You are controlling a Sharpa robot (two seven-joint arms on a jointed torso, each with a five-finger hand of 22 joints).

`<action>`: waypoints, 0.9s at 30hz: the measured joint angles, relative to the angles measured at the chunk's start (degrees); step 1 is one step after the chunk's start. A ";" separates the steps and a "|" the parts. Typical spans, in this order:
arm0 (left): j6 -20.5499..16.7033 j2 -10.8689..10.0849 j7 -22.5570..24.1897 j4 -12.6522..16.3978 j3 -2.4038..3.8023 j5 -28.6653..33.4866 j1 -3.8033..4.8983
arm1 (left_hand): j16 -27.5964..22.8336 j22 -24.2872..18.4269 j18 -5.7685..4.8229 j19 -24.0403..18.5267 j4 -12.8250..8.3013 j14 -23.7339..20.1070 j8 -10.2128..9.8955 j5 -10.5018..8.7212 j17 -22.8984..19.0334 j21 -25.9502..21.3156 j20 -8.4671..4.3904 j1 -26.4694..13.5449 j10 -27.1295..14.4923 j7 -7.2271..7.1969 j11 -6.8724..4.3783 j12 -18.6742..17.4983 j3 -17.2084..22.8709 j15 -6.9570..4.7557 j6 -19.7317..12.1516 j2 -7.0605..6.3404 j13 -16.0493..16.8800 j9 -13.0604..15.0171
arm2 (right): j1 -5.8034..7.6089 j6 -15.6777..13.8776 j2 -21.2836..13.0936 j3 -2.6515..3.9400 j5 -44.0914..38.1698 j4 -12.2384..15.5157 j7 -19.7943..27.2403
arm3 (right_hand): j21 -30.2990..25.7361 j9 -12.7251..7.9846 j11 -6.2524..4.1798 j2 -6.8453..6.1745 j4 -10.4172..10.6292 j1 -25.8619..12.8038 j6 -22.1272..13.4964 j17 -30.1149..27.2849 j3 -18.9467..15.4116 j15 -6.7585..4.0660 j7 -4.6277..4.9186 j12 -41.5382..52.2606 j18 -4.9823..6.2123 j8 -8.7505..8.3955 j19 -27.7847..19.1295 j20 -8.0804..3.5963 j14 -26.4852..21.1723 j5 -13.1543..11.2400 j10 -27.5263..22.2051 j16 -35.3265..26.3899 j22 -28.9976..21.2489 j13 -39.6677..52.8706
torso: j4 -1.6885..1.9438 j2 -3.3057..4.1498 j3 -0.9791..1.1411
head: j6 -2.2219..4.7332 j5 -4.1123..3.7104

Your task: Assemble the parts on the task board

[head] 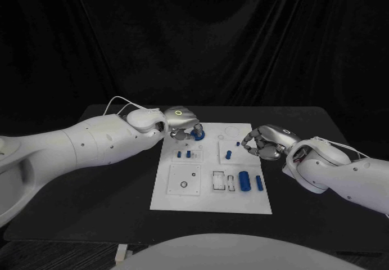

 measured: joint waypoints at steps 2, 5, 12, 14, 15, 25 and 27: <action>0.34 -1.41 -0.13 1.83 0.02 0.17 1.06 | -0.28 0.00 0.01 -0.34 0.00 -0.43 -0.32 0.00 -0.34 -0.43 -0.10 -0.07 0.00 -0.08 0.00 -0.47 0.00 -0.19 -0.08 -0.07 -0.23 -0.13 | -0.01 0.10 0.00 0.00 0.01 -0.06 -0.05 | 0.00 0.00 0.00 0.00 0.00 0.00 0.00 0.00 0.00 0.00 0.00 0.00 0.00 0.00 0.00 0.00 0.00 0.00 0.00 0.00 0.00 0.00 | 0.02 -0.01 0.00 | 0.00 -0.03; 0.99 -2.69 -0.33 3.16 0.03 0.61 1.86 | -0.37 0.00 0.00 -0.43 0.21 -0.51 -0.32 0.00 -0.55 -0.44 -0.02 0.10 0.01 0.12 0.00 -0.87 0.21 -0.10 -0.29 -0.23 -0.43 -0.20 | -0.01 0.23 0.03 0.00 0.02 -0.19 -0.12 | -0.22 0.00 0.00 0.00 0.00 0.00 0.00 -0.05 0.00 0.00 0.00 0.00 0.00 0.00 0.00 0.00 0.00 0.00 0.00 0.00 0.04 0.00 | 0.07 -0.07 0.01 | 0.00 -0.01; 2.97 -2.99 -0.53 3.00 -0.02 1.62 2.33 | -0.68 0.00 0.00 -0.43 0.24 -0.93 -0.67 0.00 -0.99 -0.74 -0.02 0.19 -0.57 0.12 0.24 -1.34 0.24 -0.10 -0.70 -0.32 -0.79 -0.39 | -0.19 0.45 0.10 0.00 0.03 -0.47 -0.24 | -0.22 -0.01 0.00 0.00 0.00 0.00 0.00 -0.12 0.00 0.00 0.00 0.00 0.00 0.00 0.00 0.00 0.00 0.00 0.00 0.00 0.04 0.00 | 0.07 -0.04 0.05 | 0.00 -0.02; 3.50 -2.93 -0.57 2.62 -0.03 1.82 2.31 | -0.68 0.00 0.00 -0.43 0.24 -0.93 -0.70 0.00 -1.14 -1.11 -0.02 0.40 -0.57 0.12 0.24 -1.65 0.24 -0.10 -0.70 -0.53 -0.89 -0.49 | -0.25 0.52 0.11 0.00 0.04 -0.49 -0.27 | -0.22 -0.01 0.00 0.00 0.00 0.00 0.00 -0.12 0.00 0.00 0.00 0.00 0.00 0.00 0.00 0.00 0.00 0.00 0.00 0.00 0.04 0.01 | 0.10 -0.04 0.08 | 0.00 -0.11; 3.75 -2.87 -0.60 2.37 -0.03 1.91 2.26 | -0.68 0.00 0.00 -0.43 0.24 -0.95 -0.70 0.00 -1.16 -1.11 -0.02 0.40 -0.58 0.14 0.24 -1.81 0.24 -0.07 -0.72 -0.53 -0.89 -0.49 | -0.28 0.55 0.10 0.00 0.04 -0.50 -0.28 | -0.22 -0.01 0.00 0.00 0.00 0.00 0.00 -0.12 0.00 0.00 0.00 0.00 0.00 0.00 0.00 0.00 0.00 0.00 0.00 0.00 0.04 0.03 | 0.11 -0.07 0.10 | 0.00 -0.15; 4.69 -0.80 -0.86 -1.65 -0.05 2.48 -0.01 | -1.03 0.00 0.01 -0.85 0.39 -1.53 -0.70 0.00 -1.69 -1.40 -0.01 0.40 -0.57 0.31 0.24 -1.82 0.40 0.10 -0.90 -0.53 -0.97 -0.62 | -0.64 0.75 0.08 0.00 0.04 -0.63 -0.38 | -0.22 -0.01 0.00 0.00 0.00 0.00 0.00 -0.12 0.00 0.00 0.00 0.00 0.00 0.00 0.00 0.00 0.00 0.00 0.00 -0.26 0.03 0.04 | 0.21 -0.20 0.09 | 0.00 -0.02; 4.65 -0.45 -0.93 -2.39 -0.06 2.53 -0.47 | -1.03 0.00 0.01 -0.85 0.39 -1.53 -0.70 0.00 -1.85 -1.57 -0.01 0.40 -0.57 0.31 0.24 -1.82 0.40 0.10 -0.89 -0.53 -1.02 -0.63 | -0.67 0.77 0.09 0.00 0.04 -0.64 -0.39 | -0.22 -0.01 0.00 0.00 0.00 0.00 0.00 -0.12 0.00 0.00 0.00 0.00 0.00 0.00 0.00 0.00 0.00 0.00 0.00 -0.26 0.03 0.04 | 0.20 -0.20 0.04 | 0.00 -0.01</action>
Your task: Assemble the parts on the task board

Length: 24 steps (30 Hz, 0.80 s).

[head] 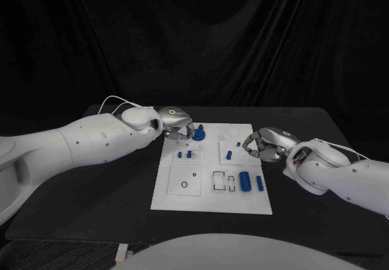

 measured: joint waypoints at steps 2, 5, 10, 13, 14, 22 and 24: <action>-0.06 0.24 -0.06 -0.49 0.00 0.04 -0.35 | -0.13 0.00 0.00 0.00 0.00 -0.12 0.00 0.00 -0.15 -0.07 0.00 0.00 0.00 0.00 0.00 0.00 0.00 0.12 0.00 0.00 0.00 0.00 | -0.04 0.02 0.00 0.00 -0.01 -0.01 0.00 | 0.00 0.00 0.00 0.00 0.00 0.00 0.00 0.00 0.00 0.00 0.00 0.00 0.00 0.00 0.00 0.00 0.00 0.00 0.00 0.00 0.00 0.00 | -0.01 0.00 -0.02 | 0.00 0.00; -0.18 0.53 -0.13 -1.01 0.00 0.10 -0.77 | -0.25 0.00 0.00 0.00 0.00 -0.21 0.00 0.00 -0.22 -0.07 0.00 0.00 0.00 0.09 0.00 0.00 0.00 0.21 -0.09 0.00 0.00 -0.06 | -0.14 0.06 -0.03 0.00 -0.02 -0.01 -0.01 | 0.00 0.00 0.00 0.00 0.00 0.00 0.00 0.00 0.00 0.00 0.00 0.00 0.00 0.00 0.00 0.00 0.00 0.00 0.00 0.00 0.00 0.00 | 0.01 0.01 -0.03 | 0.00 -0.07; -0.39 0.81 -0.21 -1.50 0.01 0.15 -1.25 | -0.26 0.00 0.00 -0.13 0.00 -0.21 0.00 0.00 -0.22 -0.07 0.13 0.00 0.00 0.21 0.00 0.00 0.00 0.21 -0.21 0.00 0.00 -0.06 | -0.18 0.10 -0.04 0.00 -0.03 -0.02 -0.03 | 0.00 0.00 0.00 0.00 -0.16 0.00 0.00 -0.08 0.16 0.00 0.00 -0.23 0.00 0.00 0.00 0.00 0.00 0.00 0.00 0.00 -0.01 -0.01 | 0.07 0.01 -0.04 | 0.00 -0.26; -0.48 0.98 -0.24 -1.70 0.01 0.17 -1.46 | -0.25 0.00 0.00 -0.19 0.00 -0.41 0.00 0.00 -0.30 -0.35 0.20 0.00 0.00 0.21 0.00 0.00 0.00 0.00 -0.21 0.00 0.00 -0.05 | -0.19 0.12 -0.01 0.00 -0.04 -0.03 -0.03 | 0.00 0.00 0.00 0.00 -0.16 0.00 0.00 -0.08 0.16 0.00 0.00 -0.23 0.00 0.00 0.00 0.00 0.00 0.00 0.00 0.00 -0.01 -0.01 | 0.05 0.05 -0.04 | 0.00 -0.13; -0.48 1.02 -0.25 -1.73 0.01 0.17 -1.53 | -0.25 0.00 0.00 -0.19 0.00 -0.41 0.00 0.00 -0.30 -0.42 0.20 0.00 0.00 0.21 0.00 0.00 0.00 0.00 -0.21 0.00 0.00 -0.05 | -0.20 0.13 0.00 0.00 -0.04 -0.03 -0.03 | 0.00 0.00 0.00 0.00 -0.16 0.00 0.00 -0.08 0.16 0.00 0.00 -0.23 0.00 0.00 0.00 0.00 0.00 0.00 0.00 0.00 -0.01 -0.01 | 0.02 0.07 -0.04 | 0.00 -0.08; -0.40 1.27 -0.32 -2.01 0.01 0.21 -1.94 | -0.47 0.00 0.00 -0.19 -0.01 -0.41 0.00 0.00 -0.60 -0.42 0.20 0.00 0.00 0.21 0.00 0.00 0.00 0.00 -0.21 0.00 0.00 -0.11 | -0.22 0.16 0.00 0.00 -0.04 -0.04 -0.05 | 0.00 -0.01 0.00 0.00 -0.16 0.00 0.00 -0.08 0.16 0.00 0.00 -0.23 0.00 0.00 0.00 0.00 0.00 0.00 0.00 0.00 -0.02 -0.01 | -0.08 0.15 -0.02 | 0.00 -0.04; -0.35 1.35 -0.34 -2.11 0.01 0.22 -2.05 | -0.47 0.00 0.00 -0.19 0.00 -0.62 0.00 0.00 -0.69 -0.72 0.20 0.00 0.00 0.21 0.00 0.00 0.00 0.21 -0.21 0.00 0.00 -0.11 | -0.23 0.16 0.00 0.00 -0.04 -0.05 -0.05 | 0.00 -0.01 0.00 0.00 -0.16 0.00 0.00 -0.07 0.16 0.00 0.00 -0.23 0.00 0.00 0.00 0.00 0.00 0.00 0.00 0.00 -0.02 -0.01 | -0.09 0.15 0.01 | 0.00 -0.12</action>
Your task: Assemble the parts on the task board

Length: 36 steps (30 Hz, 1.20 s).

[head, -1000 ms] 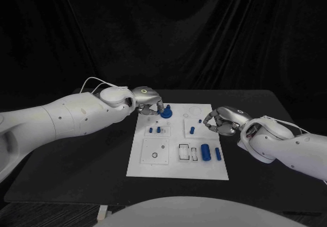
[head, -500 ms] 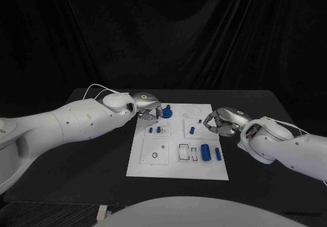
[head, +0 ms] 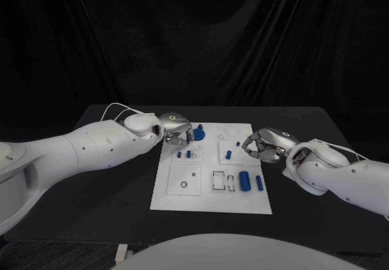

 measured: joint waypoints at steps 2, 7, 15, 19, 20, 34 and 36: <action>0.07 0.11 -0.02 -0.11 0.00 0.01 -0.13 | 0.00 0.00 0.00 0.00 0.00 0.00 0.00 0.00 -0.03 0.00 0.00 0.00 0.00 -0.21 0.00 0.00 0.00 0.00 -0.21 0.00 0.00 -0.01 | -0.01 0.01 0.02 0.00 0.00 -0.01 -0.01 | 0.00 0.00 0.00 0.00 0.00 0.00 0.00 0.00 0.00 0.00 0.00 0.00 0.01 0.00 0.00 0.00 0.00 0.00 0.00 0.00 0.00 0.00 | 0.00 0.00 0.04 | 0.00 -0.08; 0.26 0.41 -0.09 -0.60 0.00 0.02 -0.44 | 0.00 0.00 0.00 0.00 0.00 -0.21 0.00 0.00 -0.20 0.00 0.00 0.22 0.00 -0.21 0.00 0.00 0.00 -0.21 -0.21 -0.22 0.00 -0.06 | -0.02 0.03 0.05 0.00 0.00 -0.01 -0.02 | 0.00 0.05 0.00 0.00 0.00 0.00 0.00 0.00 0.00 0.00 0.00 0.00 0.00 0.00 0.00 0.00 0.00 0.00 0.00 0.00 -0.01 0.00 | -0.01 -0.03 0.08 | 0.00 -0.13; 0.48 0.78 -0.25 -1.67 0.00 0.03 -0.77 | -0.24 0.05 0.00 -0.41 0.00 -0.41 0.00 0.00 -0.37 -0.25 0.00 0.22 0.00 -0.21 0.00 -0.04 0.00 -0.01 -0.21 -0.22 0.01 -0.13 | -0.05 0.05 0.09 0.00 0.13 -0.02 -0.04 | -0.45 0.04 0.00 0.00 0.00 0.00 0.00 -0.11 0.00 0.00 0.00 0.00 0.01 0.00 0.00 0.00 0.00 0.00 0.00 0.00 -0.01 -0.01 | -0.02 -0.07 0.08 | 0.00 -0.32; 0.53 0.78 -0.33 -1.87 0.01 0.04 -0.83 | -0.24 0.04 0.00 -0.41 0.00 -0.43 0.00 0.00 -0.50 -0.30 0.00 0.22 0.00 -0.21 0.00 -0.23 0.00 -0.03 -0.21 -0.22 0.01 -0.12 | -0.06 0.06 0.05 0.00 0.18 -0.02 -0.06 | -0.45 0.04 0.00 0.00 0.00 0.00 0.00 -0.11 0.00 0.00 0.00 0.00 0.00 0.00 0.00 0.00 0.00 0.00 0.00 0.00 -0.01 -0.01 | -0.02 -0.07 0.08 | 0.00 -0.40; 0.55 0.78 -0.34 -1.89 0.01 0.04 -0.84 | -0.24 0.04 -0.01 -0.41 0.00 -0.60 0.00 0.00 -0.50 -0.50 0.00 0.22 0.00 -0.21 0.00 -0.23 0.00 -0.20 -0.21 -0.22 0.01 -0.12 | -0.06 0.06 0.03 0.00 0.19 -0.01 -0.06 | -0.45 0.04 0.00 0.00 0.00 0.00 0.00 -0.11 0.00 0.00 0.00 0.00 0.00 0.00 0.00 0.00 0.00 0.00 0.00 0.00 -0.01 -0.01 | -0.01 -0.07 0.07 | 0.00 -0.40; 1.04 0.55 -0.48 -1.62 0.01 0.06 -0.89 | -0.46 0.03 -0.01 -0.61 0.00 -1.02 0.00 0.00 -1.01 -0.81 0.20 0.45 0.00 -0.21 0.00 -0.23 0.00 -0.21 -0.21 -0.45 0.01 -0.12 | -0.10 0.16 0.14 0.00 0.29 -0.02 -0.13 | -0.45 0.03 0.00 0.00 0.00 0.00 0.00 -0.10 0.00 0.00 0.00 0.00 0.00 0.00 0.00 0.00 0.00 0.00 0.00 0.00 -0.02 -0.01 | -0.01 -0.06 0.07 | 0.00 0.05; 1.14 0.55 -0.49 -1.54 0.01 0.07 -0.89 | -0.46 0.03 -0.01 -0.61 0.00 -1.02 0.00 0.00 -1.01 -0.81 0.20 0.45 0.00 -0.21 0.00 -0.23 0.00 -0.21 -0.21 -0.44 0.01 -0.12 | -0.12 0.18 0.18 0.00 0.30 -0.03 -0.13 | -0.45 0.03 0.00 0.00 0.00 0.00 0.00 -0.10 0.00 0.00 0.00 0.00 0.01 0.00 0.00 0.00 0.00 0.00 0.00 0.00 -0.02 -0.01 | -0.01 -0.05 0.07 | 0.00 0.09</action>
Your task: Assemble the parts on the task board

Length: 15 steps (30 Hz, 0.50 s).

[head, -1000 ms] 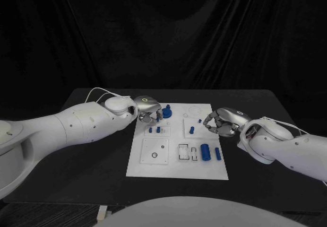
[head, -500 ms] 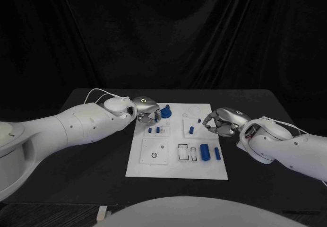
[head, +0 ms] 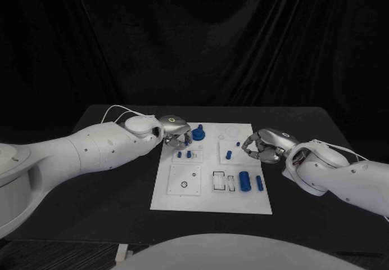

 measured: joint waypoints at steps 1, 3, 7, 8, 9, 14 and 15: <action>0.03 0.01 0.00 0.03 0.00 0.00 0.00 | -0.16 0.00 0.00 0.00 0.00 0.00 0.00 0.00 0.00 0.00 0.00 0.00 0.00 0.00 0.00 0.00 0.00 0.00 0.00 0.00 0.00 0.00 | -0.01 0.01 0.02 0.00 0.00 0.00 0.00 | 0.00 0.00 0.00 0.00 0.00 0.00 0.00 0.00 0.00 0.00 0.00 0.00 0.00 0.00 0.00 0.00 0.00 0.00 0.00 0.00 0.01 0.00 | 0.00 0.01 0.00 | 0.00 0.02; 0.10 0.05 -0.01 0.11 0.00 0.00 0.00 | -0.22 0.00 0.00 0.00 0.00 0.00 0.00 0.00 0.00 0.00 0.00 0.00 0.00 0.00 0.00 0.00 0.00 0.00 0.00 0.00 0.00 0.00 | -0.05 0.04 0.04 0.00 0.01 0.00 0.00 | 0.00 0.00 0.00 0.00 0.00 0.00 0.00 0.00 0.00 0.00 0.00 0.00 0.00 0.00 0.00 0.00 0.00 0.00 0.00 0.00 0.04 0.00 | 0.02 0.01 0.00 | 0.00 0.03; 0.23 0.12 -0.01 0.19 0.00 0.01 -0.01 | -0.22 0.00 0.00 -0.12 0.00 -0.13 0.00 0.00 -0.27 -0.28 -0.12 0.00 0.00 0.00 0.00 0.00 0.00 0.10 0.00 0.00 0.00 -0.05 | -0.08 0.10 0.06 0.00 0.03 -0.01 -0.01 | 0.00 0.00 0.00 0.00 0.00 0.00 0.00 0.00 0.00 0.00 0.00 0.00 0.00 0.00 0.00 0.00 0.00 0.00 0.00 0.00 0.05 0.00 | 0.07 0.01 0.00 | 0.00 -0.03; 0.26 0.13 -0.01 0.19 -0.01 0.01 -0.01 | -0.41 0.00 0.00 -0.21 0.00 -0.45 0.00 0.00 -0.41 -0.52 -0.21 0.00 0.00 -0.05 0.00 0.00 0.00 0.02 -0.05 0.00 0.00 -0.05 | -0.09 0.11 0.06 0.00 0.03 -0.01 -0.01 | 0.00 0.00 0.00 0.00 0.00 0.00 0.00 0.00 0.00 0.00 0.00 0.00 0.00 0.00 0.00 0.00 0.00 0.00 0.00 0.00 0.04 0.00 | 0.07 0.01 0.00 | 0.00 -0.03; 0.30 0.15 -0.02 0.19 -0.01 0.01 -0.01 | -0.46 0.00 0.00 -0.21 0.00 -0.44 0.00 0.00 -0.52 -0.53 -0.21 0.00 0.00 -0.21 0.00 0.00 0.00 0.03 -0.21 0.00 0.00 -0.05 | -0.09 0.13 0.06 0.00 0.03 -0.01 -0.02 | 0.00 -0.01 0.00 0.00 -0.11 0.00 0.00 -0.05 0.11 0.00 0.00 0.00 0.00 0.00 0.00 0.00 0.00 0.00 0.00 -0.17 0.05 0.00 | 0.07 0.01 0.00 | 0.00 -0.03; 0.48 0.28 -0.06 0.15 -0.01 0.01 -0.01 | -0.68 0.00 0.00 -0.21 0.00 -0.62 0.00 0.00 -0.81 -0.53 -0.21 0.00 0.00 -0.21 0.00 0.00 0.00 0.21 -0.21 0.00 0.00 -0.12 | -0.11 0.20 0.07 0.00 0.05 -0.01 -0.05 | 0.00 -0.01 0.00 0.00 -0.25 0.00 0.00 -0.14 0.25 0.00 0.00 0.00 0.00 0.00 0.00 0.00 0.00 0.00 0.00 -0.29 0.04 0.00 | 0.07 0.01 0.00 | 0.00 -0.03; 0.51 0.29 -0.07 0.14 -0.01 0.01 -0.01 | -0.68 0.00 0.00 -0.21 0.00 -0.72 0.00 0.00 -0.90 -0.66 -0.21 0.00 0.00 -0.21 0.00 0.00 0.00 0.11 -0.21 0.00 0.00 -0.11 | -0.11 0.22 0.07 0.00 0.05 0.00 -0.05 | 0.00 -0.01 0.00 0.00 -0.25 0.00 0.00 -0.14 0.25 0.00 0.00 0.00 0.00 0.00 0.00 0.00 0.00 0.00 0.00 -0.29 0.04 0.00 | 0.07 0.01 0.00 | 0.00 -0.03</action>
